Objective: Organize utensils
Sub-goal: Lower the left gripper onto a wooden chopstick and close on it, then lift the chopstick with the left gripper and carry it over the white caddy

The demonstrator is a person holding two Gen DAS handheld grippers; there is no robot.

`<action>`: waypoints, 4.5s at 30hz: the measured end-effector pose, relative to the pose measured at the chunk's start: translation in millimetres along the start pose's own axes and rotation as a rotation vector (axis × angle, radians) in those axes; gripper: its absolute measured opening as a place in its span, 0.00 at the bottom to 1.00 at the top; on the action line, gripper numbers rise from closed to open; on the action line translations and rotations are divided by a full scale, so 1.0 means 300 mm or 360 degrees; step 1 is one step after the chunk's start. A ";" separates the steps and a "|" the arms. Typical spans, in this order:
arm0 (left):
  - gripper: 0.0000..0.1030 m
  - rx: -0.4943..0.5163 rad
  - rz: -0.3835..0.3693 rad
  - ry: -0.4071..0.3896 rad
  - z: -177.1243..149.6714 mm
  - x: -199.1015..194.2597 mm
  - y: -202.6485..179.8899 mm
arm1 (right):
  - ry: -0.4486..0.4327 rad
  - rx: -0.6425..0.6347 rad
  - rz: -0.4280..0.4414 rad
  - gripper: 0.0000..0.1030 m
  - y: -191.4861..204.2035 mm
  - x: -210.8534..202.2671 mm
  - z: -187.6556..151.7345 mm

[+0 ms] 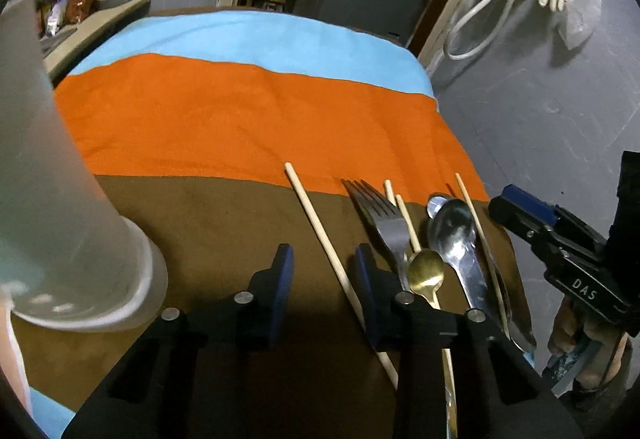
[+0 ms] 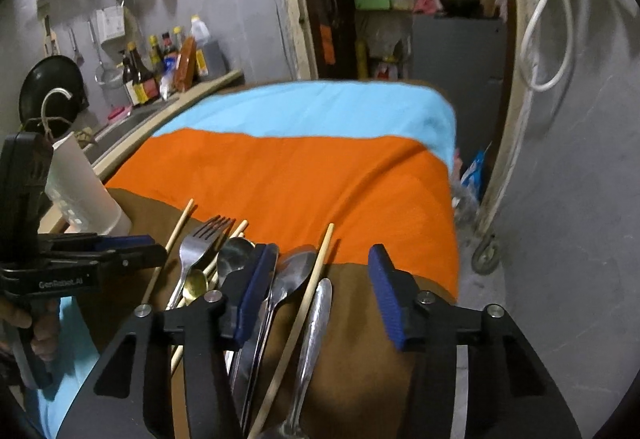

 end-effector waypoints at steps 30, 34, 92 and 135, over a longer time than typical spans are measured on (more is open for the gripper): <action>0.02 0.0020 -0.0109 -0.0021 -0.013 -0.041 -0.044 | 0.0055 0.0278 0.0219 0.04 -0.011 0.010 0.054; 0.02 0.0043 -0.0144 -0.0061 -0.037 -0.092 -0.069 | -0.0018 0.0264 0.0213 0.04 0.019 -0.049 0.053; 0.02 0.0078 -0.0362 -0.0324 -0.083 -0.280 -0.047 | -0.0162 0.0247 0.0275 0.03 0.115 -0.202 -0.051; 0.02 -0.0407 0.0141 -0.1702 0.258 -0.767 0.720 | -0.1245 -0.0011 0.0552 0.03 0.803 -0.094 0.439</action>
Point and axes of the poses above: each gripper's, at about its wrist camera, not at the fingertips, and x roughly the way its jaws point, y to its left, z to its top, the point moved 7 cm from there along x, roughly the way its jaws point, and after that the axes turned 1 degree about y, right-handed, at the moved point
